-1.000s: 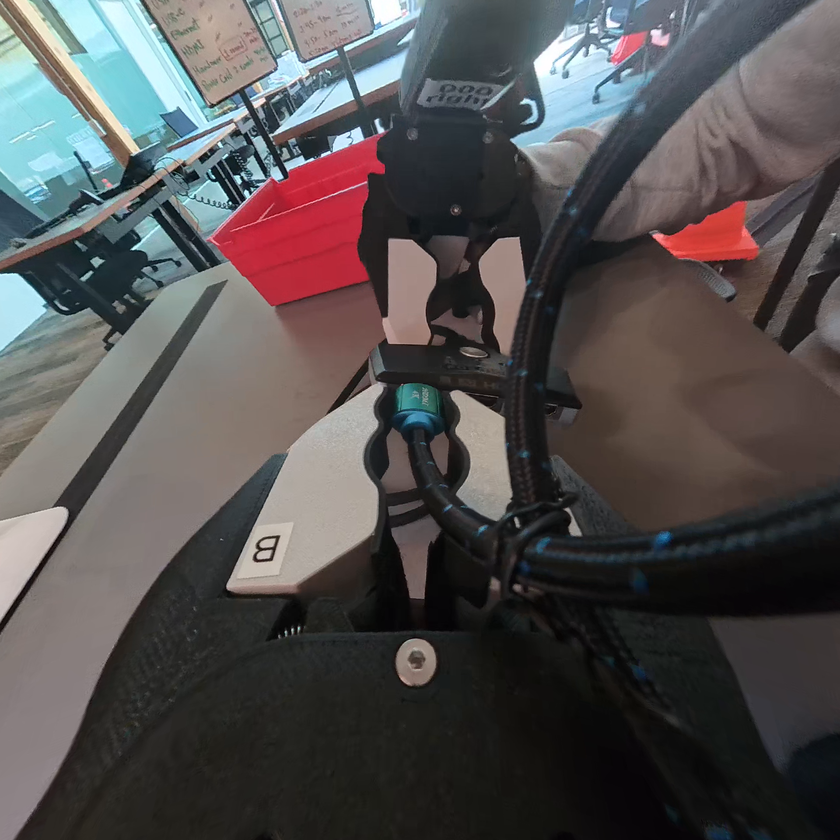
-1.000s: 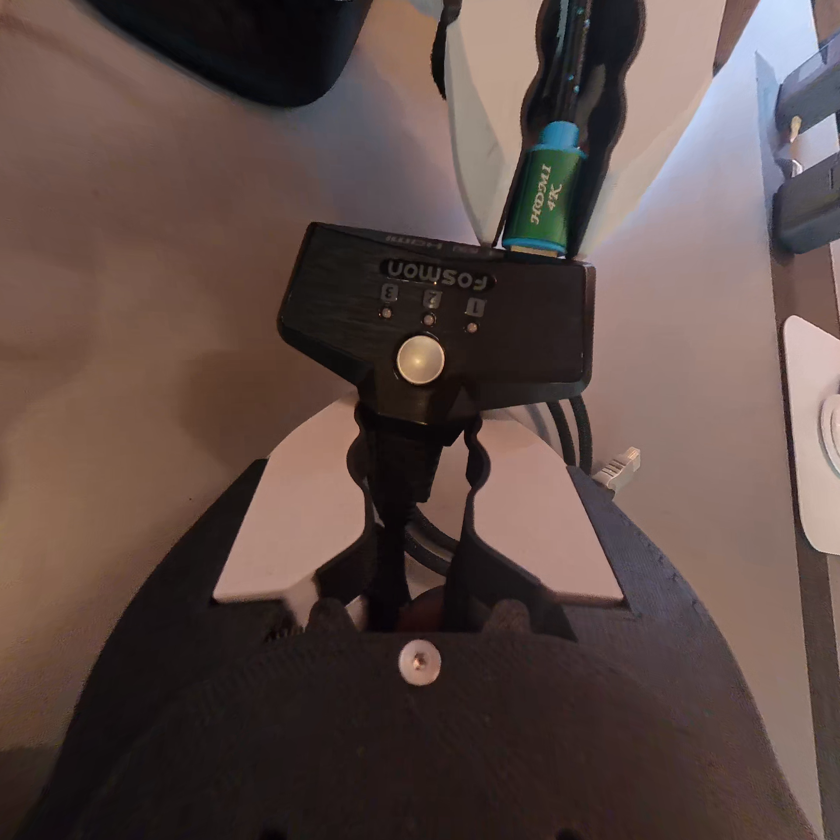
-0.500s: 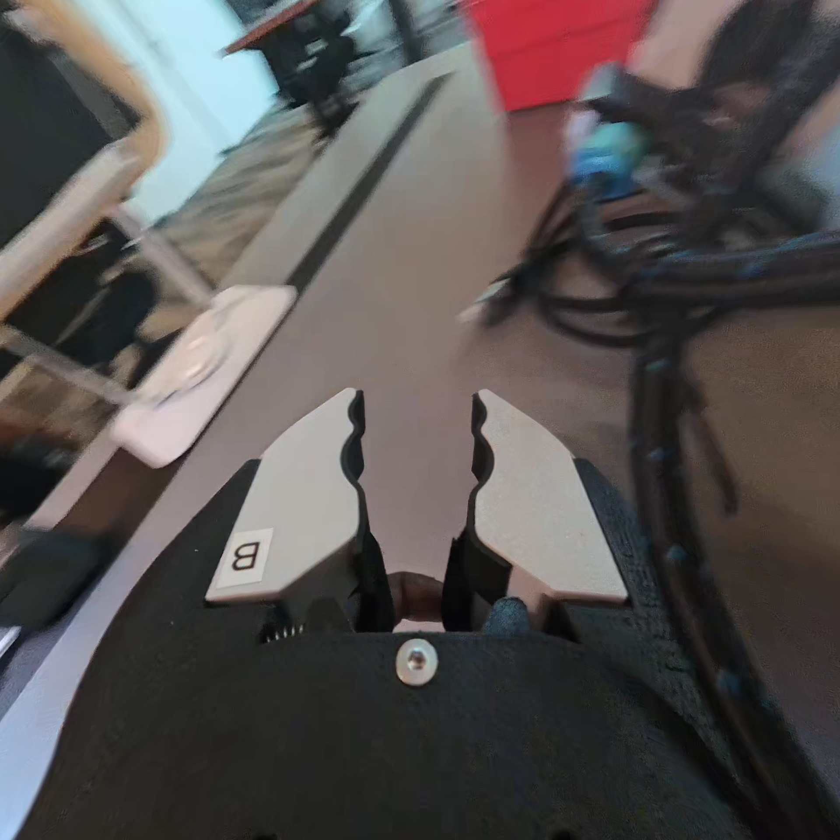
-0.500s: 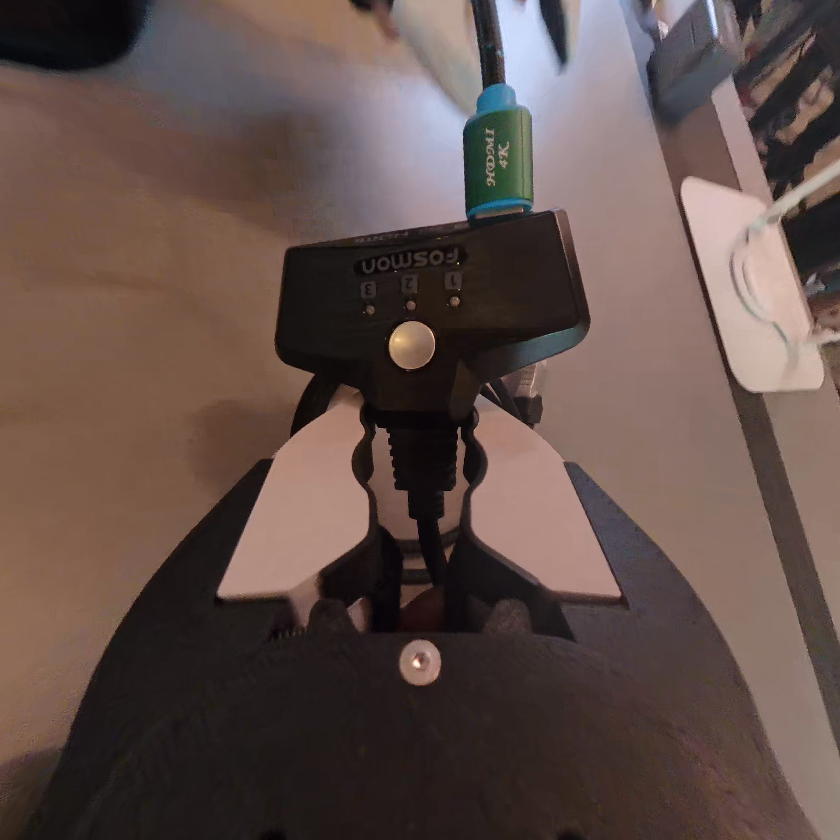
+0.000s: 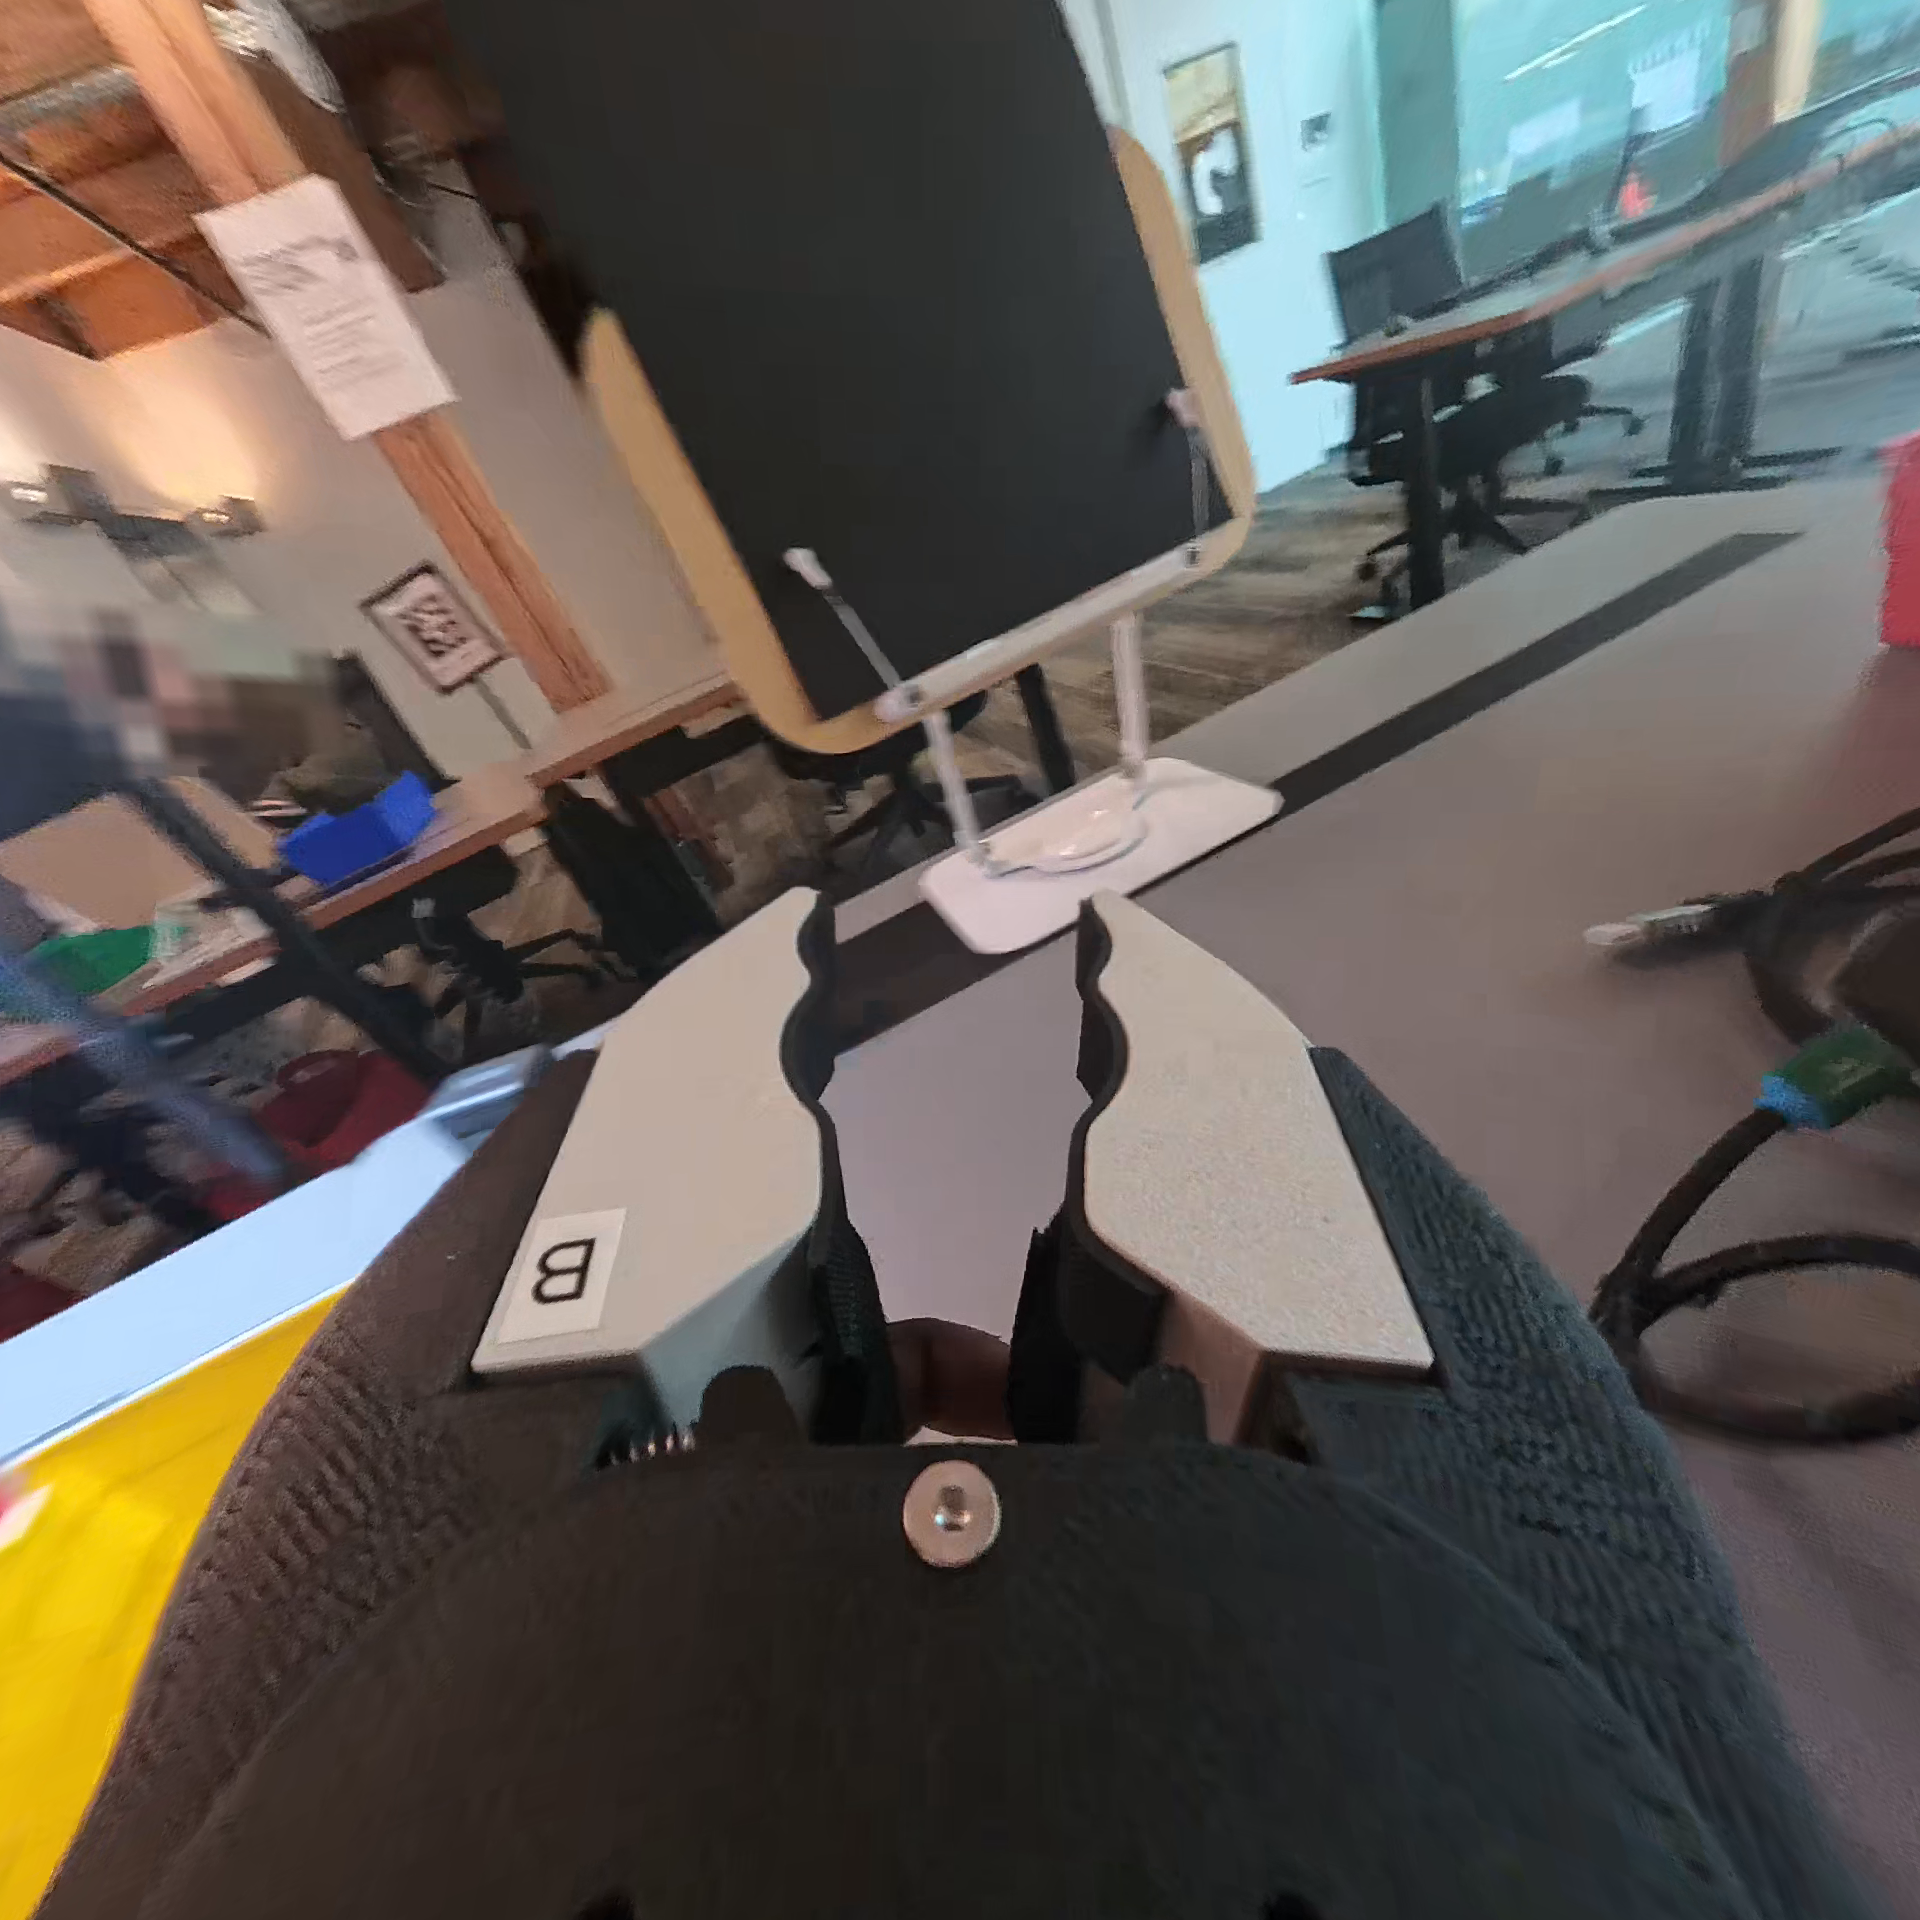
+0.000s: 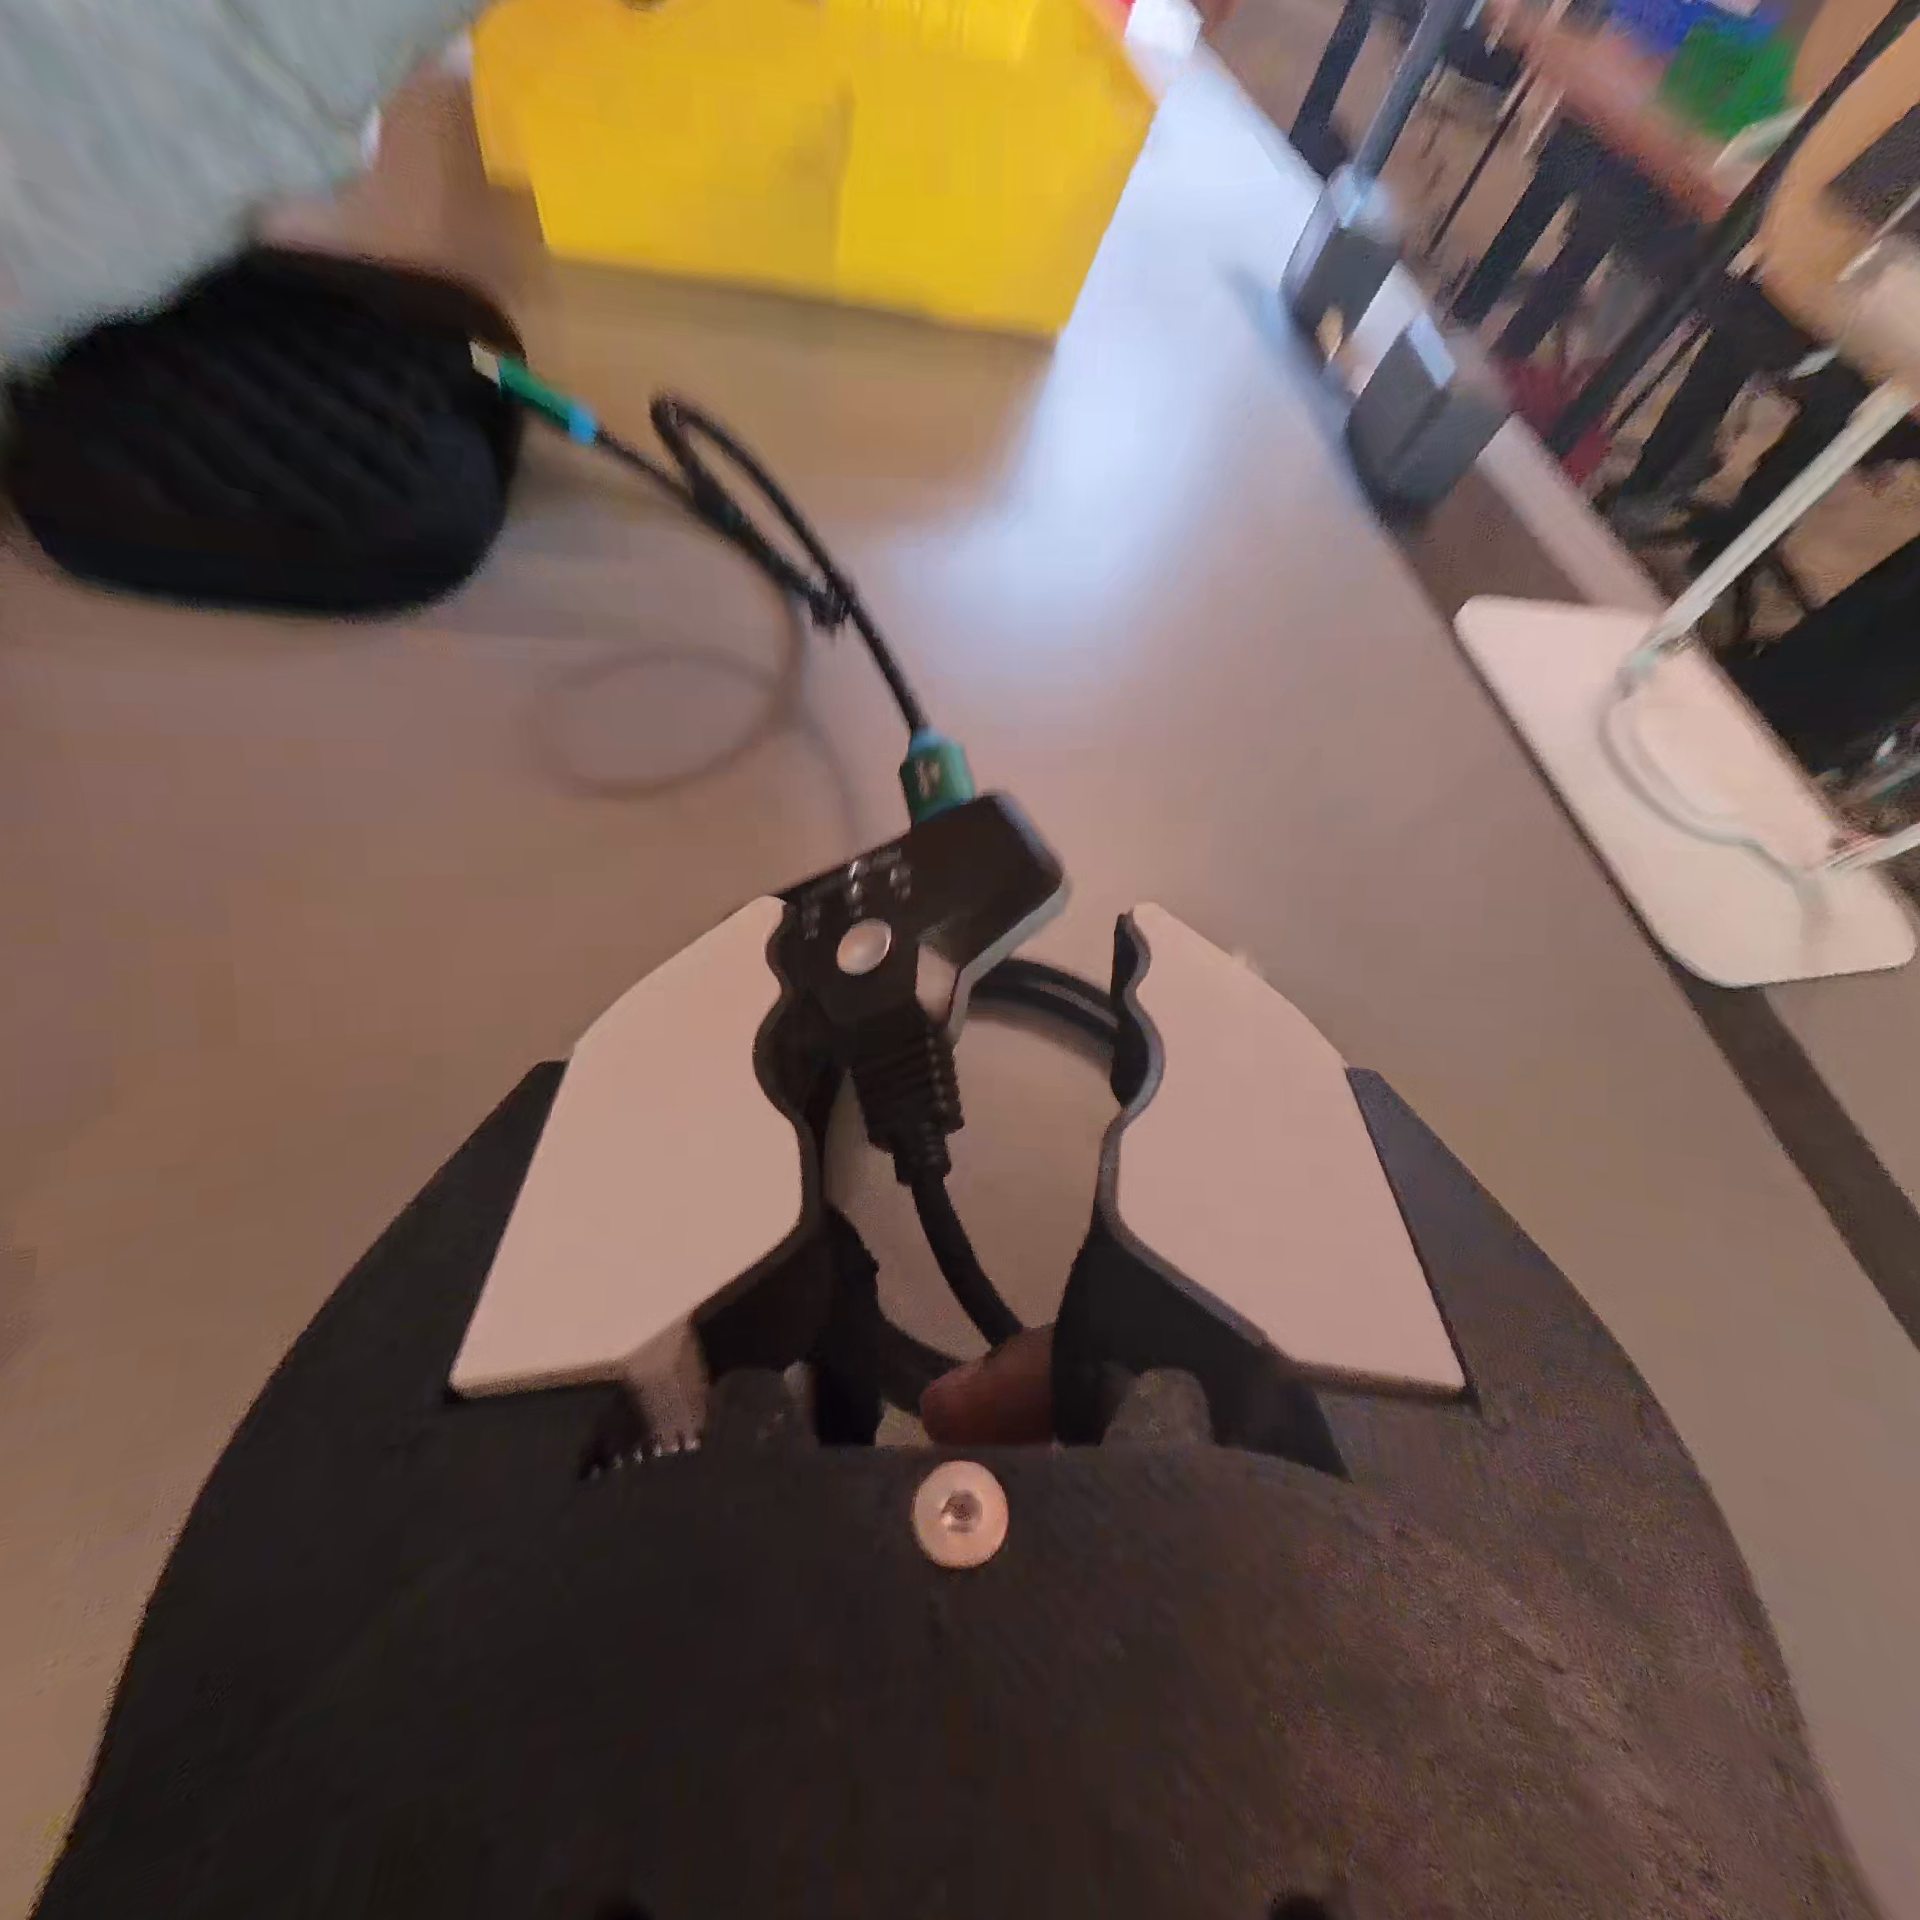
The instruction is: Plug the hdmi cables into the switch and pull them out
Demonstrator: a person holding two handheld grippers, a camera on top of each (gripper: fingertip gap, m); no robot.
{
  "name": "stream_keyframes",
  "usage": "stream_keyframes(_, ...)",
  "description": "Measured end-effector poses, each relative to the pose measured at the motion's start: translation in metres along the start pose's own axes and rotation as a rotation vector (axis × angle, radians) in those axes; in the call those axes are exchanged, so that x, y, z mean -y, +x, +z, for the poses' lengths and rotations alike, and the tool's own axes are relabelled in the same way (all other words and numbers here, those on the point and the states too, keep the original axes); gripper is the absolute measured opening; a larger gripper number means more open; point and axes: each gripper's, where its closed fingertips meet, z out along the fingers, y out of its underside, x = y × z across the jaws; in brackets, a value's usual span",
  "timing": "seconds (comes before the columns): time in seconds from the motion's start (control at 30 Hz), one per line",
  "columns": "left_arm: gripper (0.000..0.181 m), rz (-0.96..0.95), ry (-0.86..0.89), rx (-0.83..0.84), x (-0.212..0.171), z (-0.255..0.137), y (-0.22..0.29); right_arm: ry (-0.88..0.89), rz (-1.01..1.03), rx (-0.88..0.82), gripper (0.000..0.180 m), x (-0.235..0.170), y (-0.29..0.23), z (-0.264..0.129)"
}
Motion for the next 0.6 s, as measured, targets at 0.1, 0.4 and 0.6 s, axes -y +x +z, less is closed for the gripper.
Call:
stream_keyframes(0.1, 0.039, 0.029, -0.031, 0.177, -0.006, -0.057, -0.061, 0.148, 0.034, -0.048, 0.056, 0.019, 0.01, -0.015)
stream_keyframes(0.4, 0.033, 0.211, -0.959, 0.324, -0.193, -0.168, -0.187, 0.3, 0.026, -0.046, 0.05, 0.048, 0.005, -0.023)
stream_keyframes(0.6, 0.025, 0.306, -1.049, 0.245, -0.232, -0.149, -0.199, 0.292, 0.023, -0.04, 0.047, 0.045, 0.004, -0.019)
